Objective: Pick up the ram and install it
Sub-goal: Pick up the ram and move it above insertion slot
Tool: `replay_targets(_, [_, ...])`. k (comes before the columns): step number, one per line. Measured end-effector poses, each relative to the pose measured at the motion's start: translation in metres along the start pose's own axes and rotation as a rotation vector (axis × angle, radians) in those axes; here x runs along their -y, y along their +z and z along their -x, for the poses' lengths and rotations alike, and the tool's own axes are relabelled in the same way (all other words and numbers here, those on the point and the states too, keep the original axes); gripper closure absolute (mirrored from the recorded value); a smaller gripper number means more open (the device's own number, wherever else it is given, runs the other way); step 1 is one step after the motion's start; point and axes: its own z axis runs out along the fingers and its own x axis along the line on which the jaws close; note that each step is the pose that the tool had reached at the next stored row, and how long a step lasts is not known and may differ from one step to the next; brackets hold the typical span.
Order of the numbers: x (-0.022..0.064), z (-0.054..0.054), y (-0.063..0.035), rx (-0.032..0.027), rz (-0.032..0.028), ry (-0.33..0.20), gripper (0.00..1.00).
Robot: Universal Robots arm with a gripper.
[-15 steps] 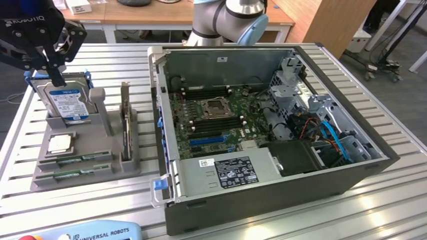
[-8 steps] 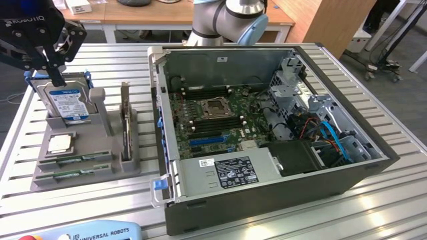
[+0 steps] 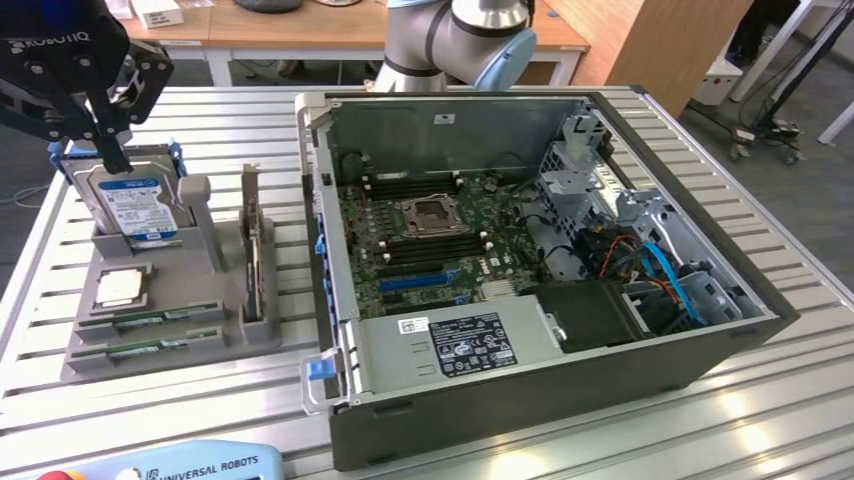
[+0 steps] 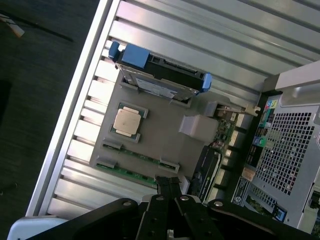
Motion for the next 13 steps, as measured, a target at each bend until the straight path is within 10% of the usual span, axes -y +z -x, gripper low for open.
replay_targets(13, [0.0001,-0.0001,0.0000,-0.0010,0.0005,-0.019,0.90])
